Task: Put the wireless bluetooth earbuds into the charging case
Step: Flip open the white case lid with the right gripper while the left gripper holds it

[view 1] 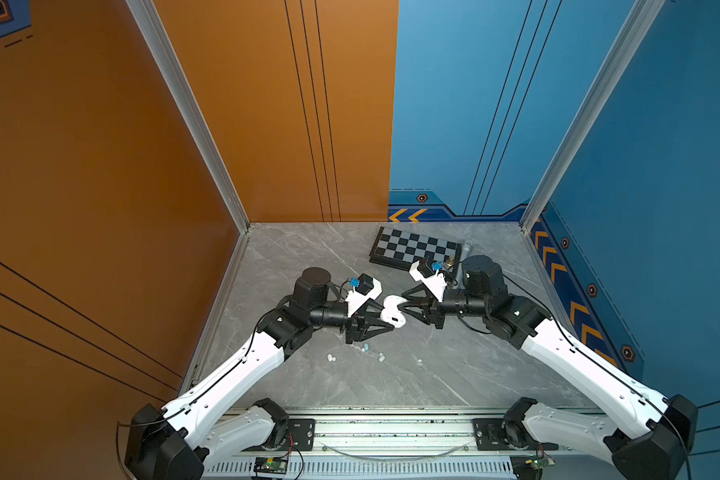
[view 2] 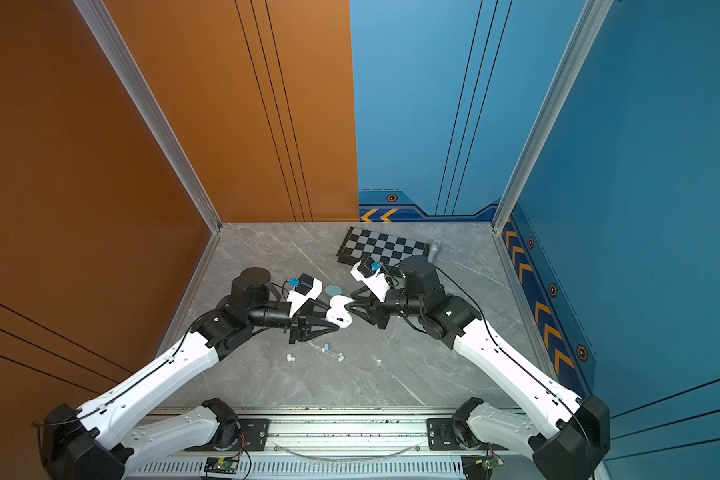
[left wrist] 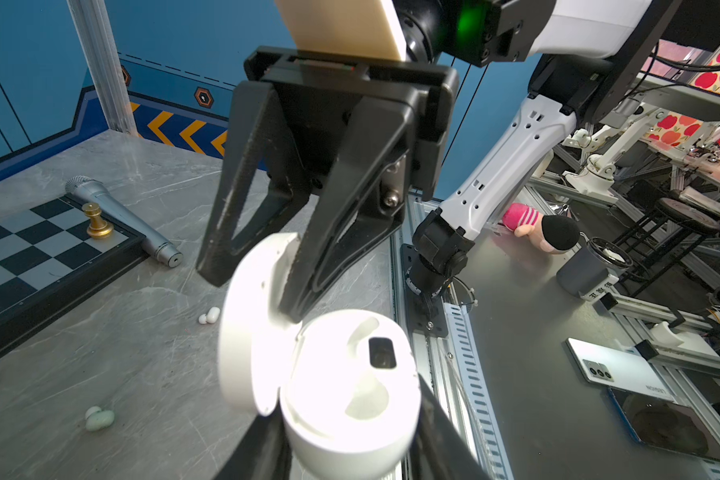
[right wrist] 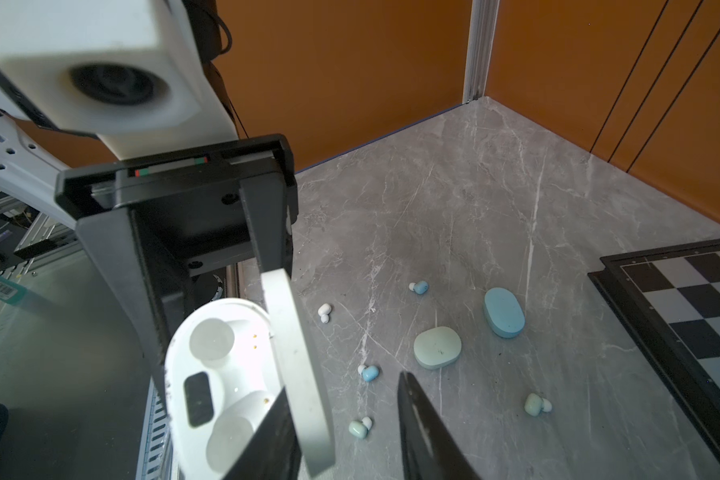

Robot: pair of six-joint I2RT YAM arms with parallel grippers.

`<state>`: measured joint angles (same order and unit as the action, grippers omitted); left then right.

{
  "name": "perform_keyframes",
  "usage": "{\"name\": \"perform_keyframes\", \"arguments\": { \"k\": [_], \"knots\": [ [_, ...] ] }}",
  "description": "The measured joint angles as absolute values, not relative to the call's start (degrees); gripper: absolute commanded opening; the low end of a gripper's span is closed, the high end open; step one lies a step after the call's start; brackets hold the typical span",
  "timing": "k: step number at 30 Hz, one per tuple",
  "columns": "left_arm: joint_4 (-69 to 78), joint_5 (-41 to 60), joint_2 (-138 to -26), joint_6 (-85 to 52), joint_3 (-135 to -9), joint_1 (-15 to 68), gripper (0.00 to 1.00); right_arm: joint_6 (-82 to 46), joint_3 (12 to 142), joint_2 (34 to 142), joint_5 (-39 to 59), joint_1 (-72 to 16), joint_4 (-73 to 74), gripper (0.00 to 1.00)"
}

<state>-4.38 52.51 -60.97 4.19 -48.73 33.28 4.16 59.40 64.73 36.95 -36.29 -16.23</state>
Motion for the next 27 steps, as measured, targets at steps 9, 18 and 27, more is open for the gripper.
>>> {"name": "perform_keyframes", "arguments": {
  "k": [9,18,27],
  "knots": [
    [-2.85,51.64,-61.25,2.37,-48.73,33.28,0.00,4.54,59.00,63.83,37.23,-36.32,-15.38,0.08],
    [-1.39,50.87,-61.23,0.89,-48.73,33.28,0.56,5.56,58.15,62.37,34.13,-36.34,-14.11,0.00],
    [-3.51,48.25,-58.76,1.02,-49.17,31.73,0.68,10.76,57.67,60.69,26.83,-36.91,-14.31,0.00]
  ]
}}
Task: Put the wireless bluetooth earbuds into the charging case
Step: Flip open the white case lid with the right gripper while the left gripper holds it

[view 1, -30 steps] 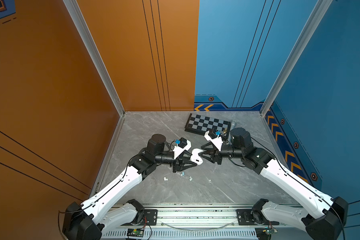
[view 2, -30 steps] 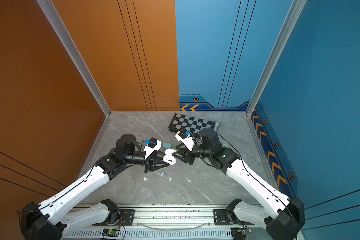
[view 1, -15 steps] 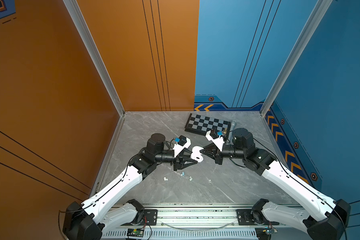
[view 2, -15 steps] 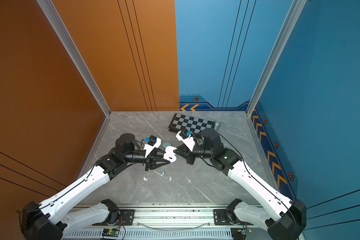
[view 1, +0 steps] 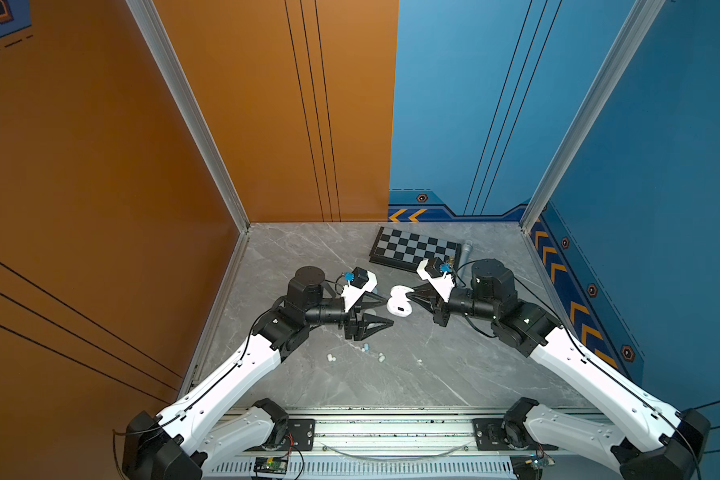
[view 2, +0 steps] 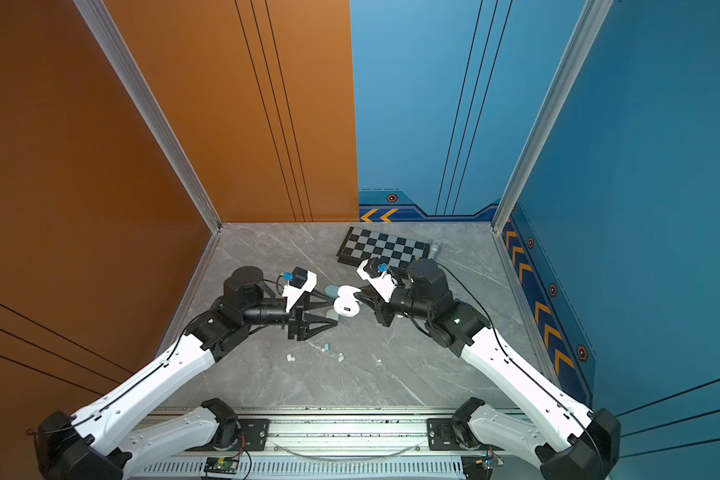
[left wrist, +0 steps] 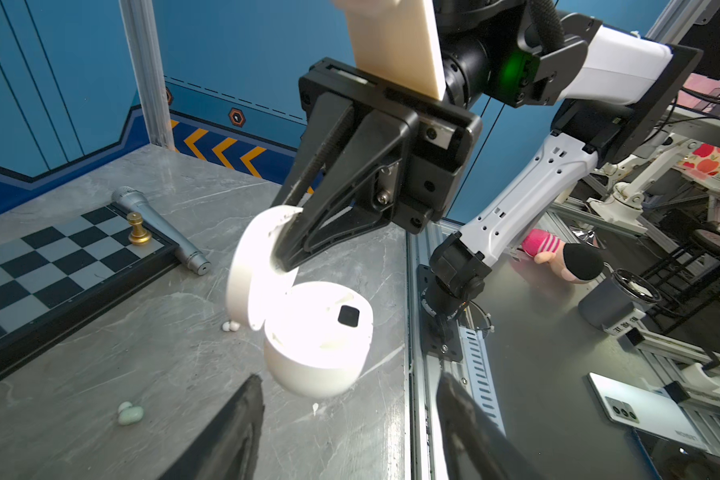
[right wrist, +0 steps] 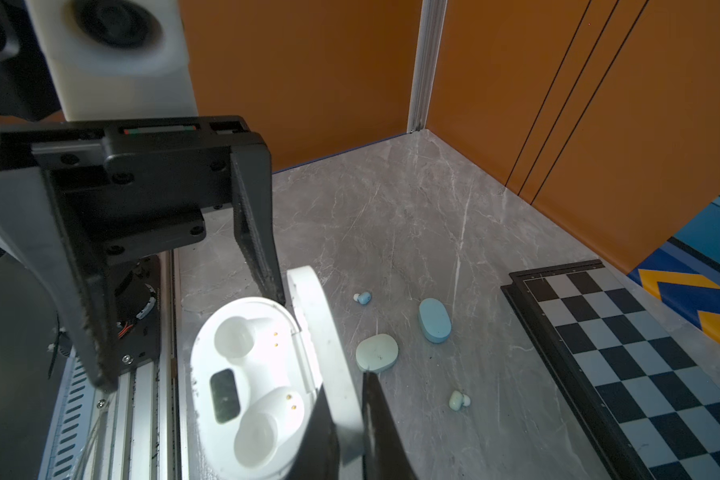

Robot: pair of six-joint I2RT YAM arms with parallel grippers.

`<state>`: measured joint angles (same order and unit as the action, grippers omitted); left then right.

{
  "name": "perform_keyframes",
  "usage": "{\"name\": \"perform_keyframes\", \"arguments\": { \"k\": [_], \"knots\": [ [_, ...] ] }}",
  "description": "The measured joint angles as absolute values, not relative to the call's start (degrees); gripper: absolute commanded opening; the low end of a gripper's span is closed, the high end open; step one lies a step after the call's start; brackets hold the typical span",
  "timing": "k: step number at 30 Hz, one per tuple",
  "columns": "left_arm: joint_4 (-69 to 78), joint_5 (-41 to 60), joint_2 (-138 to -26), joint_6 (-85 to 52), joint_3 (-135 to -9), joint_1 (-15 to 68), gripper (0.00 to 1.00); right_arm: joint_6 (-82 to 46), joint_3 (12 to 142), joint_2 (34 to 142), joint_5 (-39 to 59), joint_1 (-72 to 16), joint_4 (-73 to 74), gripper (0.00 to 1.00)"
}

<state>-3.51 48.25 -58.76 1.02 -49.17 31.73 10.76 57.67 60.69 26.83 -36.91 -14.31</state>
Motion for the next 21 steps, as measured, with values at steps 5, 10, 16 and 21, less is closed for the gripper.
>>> {"name": "perform_keyframes", "arguments": {
  "k": [5,10,16,21],
  "knots": [
    [-13.37,41.82,-59.35,8.40,-55.90,31.64,0.65,15.81,57.67,60.51,22.17,-38.98,-15.00,0.00],
    [-20.12,36.07,-62.24,17.26,-63.83,33.06,0.63,19.11,57.67,60.53,18.94,-41.67,-15.03,0.00],
    [-23.59,32.82,-65.49,22.87,-65.34,35.07,0.55,20.21,57.67,60.88,17.61,-43.59,-15.03,0.00],
    [-24.71,31.62,-66.83,24.97,-65.54,36.42,0.45,20.60,57.67,61.30,17.26,-44.45,-15.07,0.00]
  ]
}}
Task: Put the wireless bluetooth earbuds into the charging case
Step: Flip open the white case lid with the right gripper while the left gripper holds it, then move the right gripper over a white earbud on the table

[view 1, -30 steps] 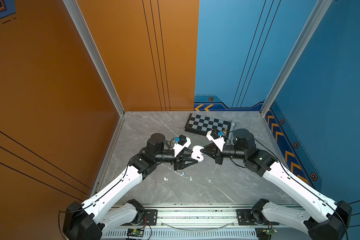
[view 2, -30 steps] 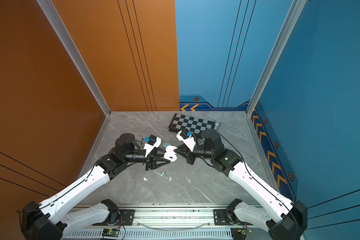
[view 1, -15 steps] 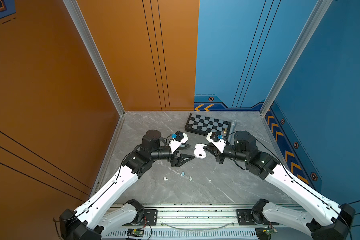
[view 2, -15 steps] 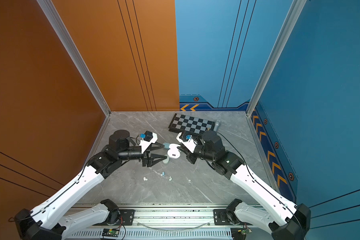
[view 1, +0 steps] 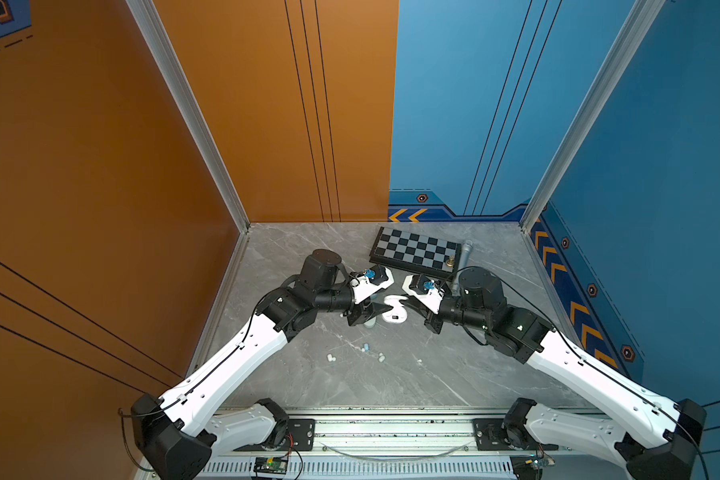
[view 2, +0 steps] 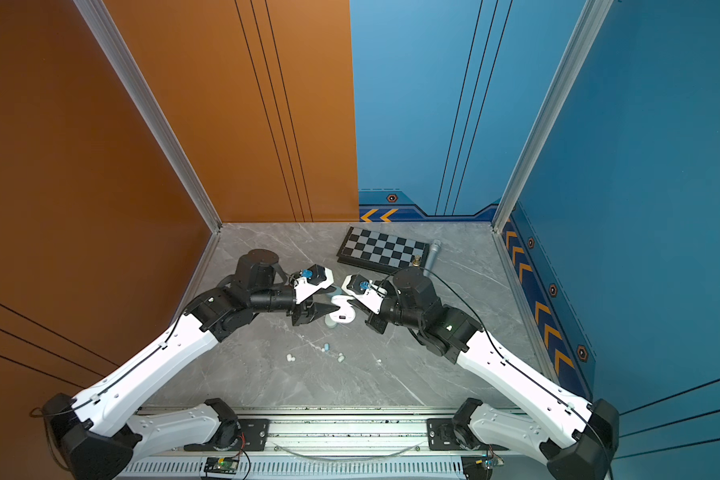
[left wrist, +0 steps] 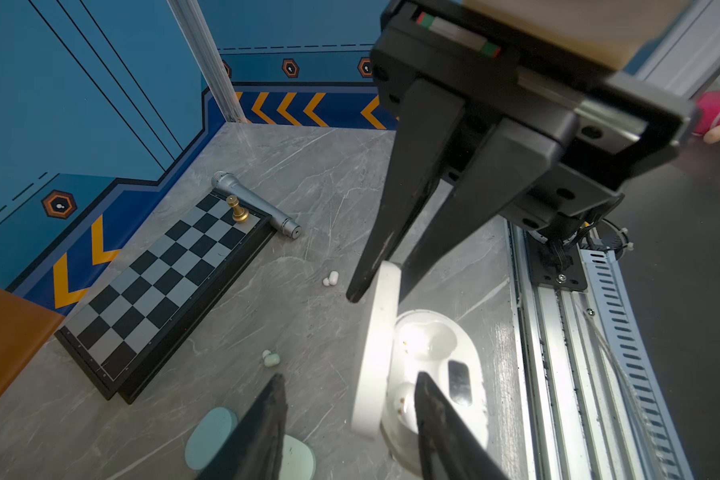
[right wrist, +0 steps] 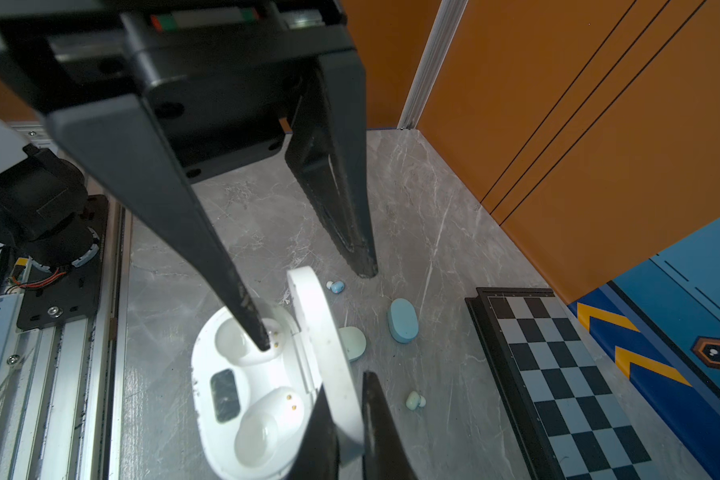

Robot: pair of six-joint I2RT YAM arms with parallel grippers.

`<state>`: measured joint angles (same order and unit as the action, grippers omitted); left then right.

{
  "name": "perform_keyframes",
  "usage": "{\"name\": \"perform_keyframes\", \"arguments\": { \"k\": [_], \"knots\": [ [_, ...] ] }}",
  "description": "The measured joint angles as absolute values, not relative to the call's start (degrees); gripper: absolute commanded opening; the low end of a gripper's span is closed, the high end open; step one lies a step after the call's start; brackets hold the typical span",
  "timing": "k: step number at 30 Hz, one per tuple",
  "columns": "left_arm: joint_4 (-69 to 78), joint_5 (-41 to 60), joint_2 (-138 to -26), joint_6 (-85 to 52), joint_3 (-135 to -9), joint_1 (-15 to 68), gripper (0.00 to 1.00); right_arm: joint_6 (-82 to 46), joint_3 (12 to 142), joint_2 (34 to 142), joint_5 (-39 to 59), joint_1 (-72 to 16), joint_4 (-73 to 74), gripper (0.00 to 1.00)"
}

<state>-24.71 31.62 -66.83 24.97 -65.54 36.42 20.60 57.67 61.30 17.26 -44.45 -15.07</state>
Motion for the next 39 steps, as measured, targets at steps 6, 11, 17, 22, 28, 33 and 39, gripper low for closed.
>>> {"name": "perform_keyframes", "arguments": {
  "k": [6,11,17,22,28,33,39],
  "knots": [
    [-25.15,31.20,-67.64,26.20,-66.67,37.36,0.31,20.64,57.67,61.41,17.21,-44.75,-15.05,0.00],
    [-25.21,31.09,-68.31,26.72,-66.92,37.65,0.15,20.60,57.67,61.63,17.21,-44.93,-15.05,0.00],
    [-25.12,30.55,-68.66,27.62,-66.94,37.87,0.04,19.40,57.67,61.71,16.38,-45.01,-15.29,0.09],
    [-25.15,30.41,-68.64,27.59,-66.74,37.87,0.00,16.97,57.67,61.60,16.43,-44.69,-15.27,0.30],
    [-22.41,30.24,-67.53,25.45,-64.16,37.85,0.00,9.80,56.51,57.52,17.37,-41.39,-16.12,0.45],
    [-20.91,29.06,-65.01,19.73,-58.67,36.69,0.00,-1.78,55.59,51.24,12.19,-34.87,-17.19,0.43],
    [-17.04,27.42,-64.12,11.53,-55.59,32.60,0.00,-18.81,55.51,54.30,5.67,-29.17,-23.33,0.38]
  ]
}}
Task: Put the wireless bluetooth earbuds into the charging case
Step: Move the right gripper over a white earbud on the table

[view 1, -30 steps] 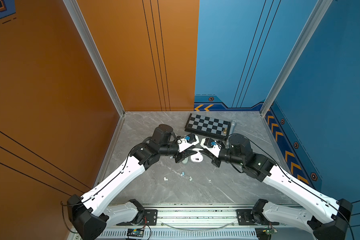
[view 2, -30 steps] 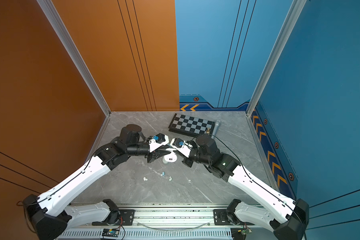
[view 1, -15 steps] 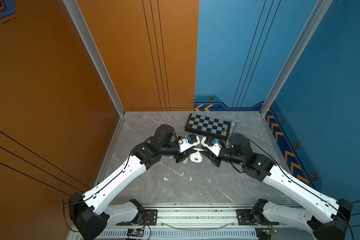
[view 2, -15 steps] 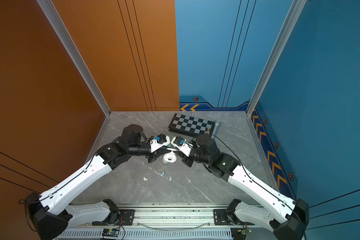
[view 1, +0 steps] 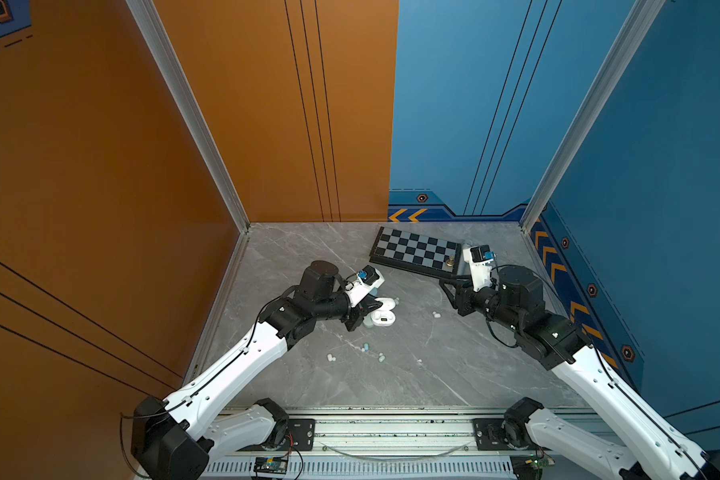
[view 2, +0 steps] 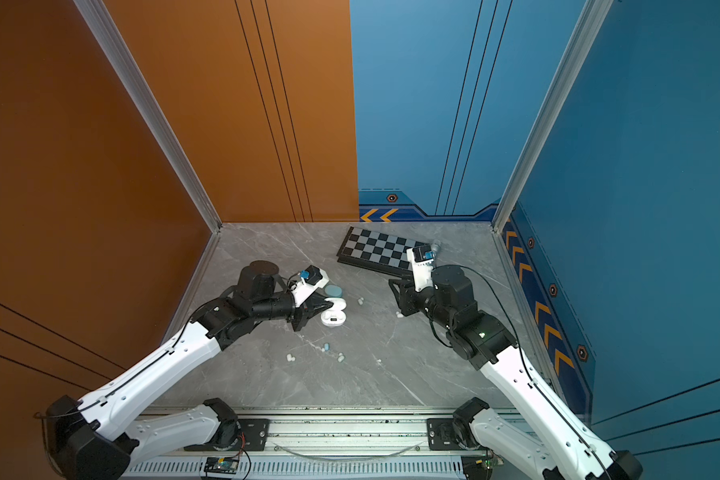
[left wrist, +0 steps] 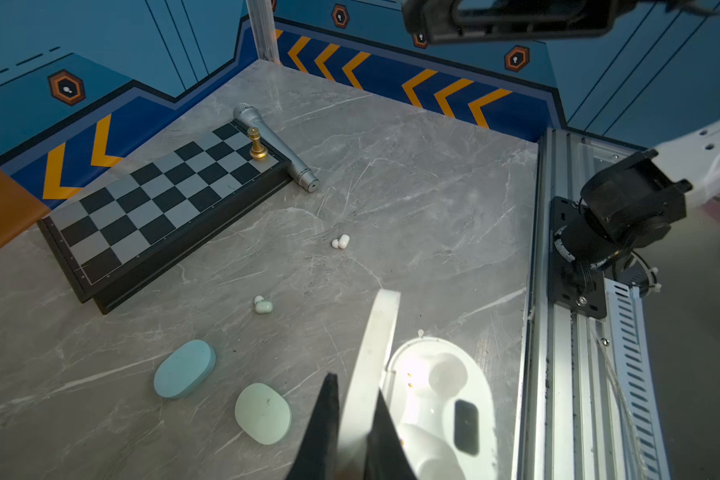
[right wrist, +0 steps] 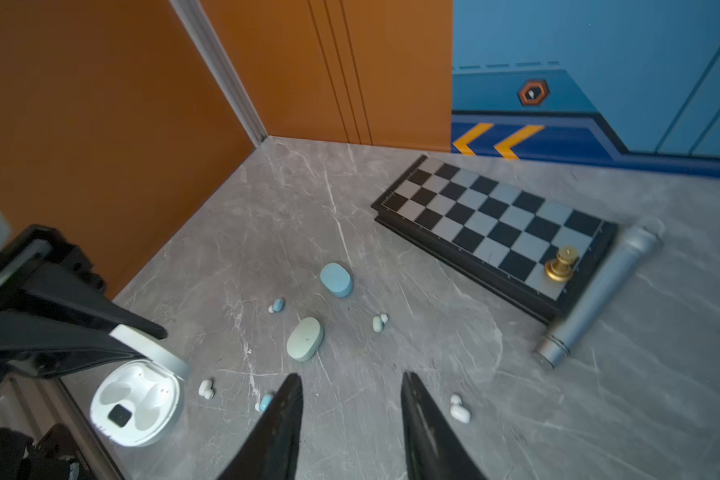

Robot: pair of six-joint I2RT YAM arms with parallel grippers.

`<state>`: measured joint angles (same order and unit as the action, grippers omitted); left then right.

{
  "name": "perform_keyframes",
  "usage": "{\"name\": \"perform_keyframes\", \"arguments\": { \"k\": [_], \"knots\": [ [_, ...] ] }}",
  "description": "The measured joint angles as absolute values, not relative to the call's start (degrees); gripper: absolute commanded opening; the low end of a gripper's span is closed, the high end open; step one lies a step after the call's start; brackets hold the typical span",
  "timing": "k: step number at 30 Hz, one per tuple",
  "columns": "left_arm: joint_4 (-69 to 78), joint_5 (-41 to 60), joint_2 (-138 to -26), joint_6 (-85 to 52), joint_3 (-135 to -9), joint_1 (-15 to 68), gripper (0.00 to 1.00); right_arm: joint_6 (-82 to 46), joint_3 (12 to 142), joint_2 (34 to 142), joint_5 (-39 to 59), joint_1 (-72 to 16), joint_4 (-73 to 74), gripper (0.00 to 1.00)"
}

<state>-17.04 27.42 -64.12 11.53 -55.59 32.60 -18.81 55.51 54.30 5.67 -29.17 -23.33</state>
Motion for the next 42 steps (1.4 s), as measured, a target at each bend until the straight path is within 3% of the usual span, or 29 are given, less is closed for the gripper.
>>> {"name": "perform_keyframes", "arguments": {
  "k": [5,13,26,42],
  "knots": [
    [-11.40,27.64,-62.87,6.61,-52.99,29.28,0.00,-29.50,55.53,63.81,2.79,-25.32,-30.55,0.30],
    [-1.54,27.18,-60.88,0.49,-45.67,28.40,0.00,-50.22,58.43,82.30,5.48,-20.73,-39.20,0.32],
    [1.63,26.04,-61.60,-0.25,-43.86,31.33,0.00,-73.93,56.53,91.98,6.63,-21.32,-33.26,0.36],
    [2.09,25.23,-61.63,2.17,-42.09,31.64,0.00,-82.46,60.05,98.39,6.17,-21.19,-29.26,0.39]
  ]
}}
